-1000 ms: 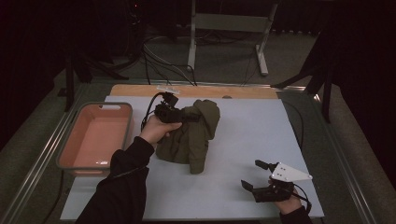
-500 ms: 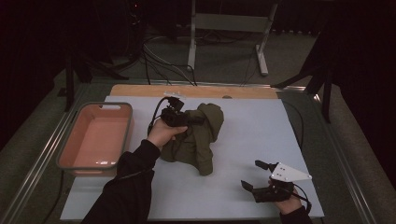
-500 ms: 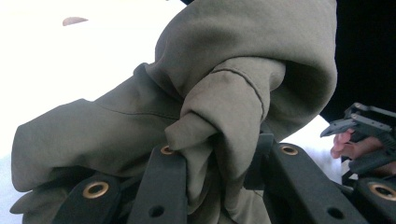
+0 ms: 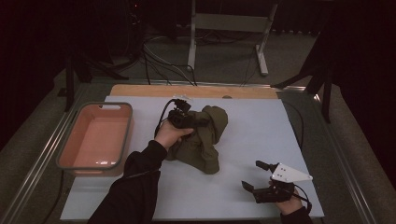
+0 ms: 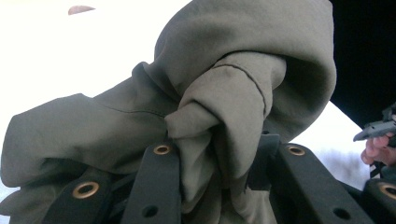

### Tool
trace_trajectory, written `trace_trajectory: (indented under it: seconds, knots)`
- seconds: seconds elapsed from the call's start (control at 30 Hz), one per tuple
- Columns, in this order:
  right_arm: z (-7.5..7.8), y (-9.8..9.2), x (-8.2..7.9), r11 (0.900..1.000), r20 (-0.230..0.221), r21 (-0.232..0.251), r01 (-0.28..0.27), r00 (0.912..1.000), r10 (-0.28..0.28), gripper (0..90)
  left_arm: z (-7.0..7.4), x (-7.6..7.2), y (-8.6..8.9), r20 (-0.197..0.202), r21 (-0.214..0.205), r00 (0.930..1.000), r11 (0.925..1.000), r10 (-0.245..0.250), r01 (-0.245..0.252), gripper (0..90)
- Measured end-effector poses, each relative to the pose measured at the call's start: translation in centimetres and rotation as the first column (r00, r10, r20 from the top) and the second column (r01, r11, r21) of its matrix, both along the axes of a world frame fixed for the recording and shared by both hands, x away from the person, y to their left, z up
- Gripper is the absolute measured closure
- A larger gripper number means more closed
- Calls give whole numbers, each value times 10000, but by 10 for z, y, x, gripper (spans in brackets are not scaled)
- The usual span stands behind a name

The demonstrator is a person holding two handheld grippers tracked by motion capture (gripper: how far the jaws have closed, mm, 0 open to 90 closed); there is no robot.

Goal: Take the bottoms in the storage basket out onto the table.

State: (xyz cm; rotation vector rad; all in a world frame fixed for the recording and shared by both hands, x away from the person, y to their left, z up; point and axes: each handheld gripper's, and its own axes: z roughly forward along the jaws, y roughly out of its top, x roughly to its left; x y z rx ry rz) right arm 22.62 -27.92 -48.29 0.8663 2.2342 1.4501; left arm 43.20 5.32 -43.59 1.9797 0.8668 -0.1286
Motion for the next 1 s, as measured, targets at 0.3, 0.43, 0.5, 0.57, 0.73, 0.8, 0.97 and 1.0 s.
trace_trajectory:
  seconds: [0.3,0.43,0.5,0.57,0.73,0.8,0.97,1.0]
  knots:
    - [-1,0,1,10000,-34,-42,7,10000,-7,97,-4,7,-9,196,662,9994,9974,271,-284,601]
    - [-2,0,1,10000,-82,-69,-8,10000,7,97,-3,6,-10,258,833,9984,9952,501,-521,491]
    - [-2,0,1,10000,-70,-77,-5,10000,5,97,-2,5,-11,307,852,9978,9945,586,-610,470]
    - [-2,0,1,10000,-68,-65,-4,10000,3,97,1,3,-11,434,968,9970,9930,633,-673,422]
    - [-2,0,1,10000,-62,-64,4,10000,-5,97,9,-2,-13,639,1116,9959,9912,641,-709,273]
    - [-2,0,1,10000,-44,-84,4,10000,-5,97,11,-3,-14,647,1156,9962,9912,575,-647,266]
    - [-2,0,1,10000,-48,-76,8,10000,-9,97,14,-6,-14,747,1271,9952,9892,633,-725,198]
    - [-2,0,1,10000,-42,-83,-4,10000,4,97,15,-6,-14,757,1304,9946,9882,710,-805,161]
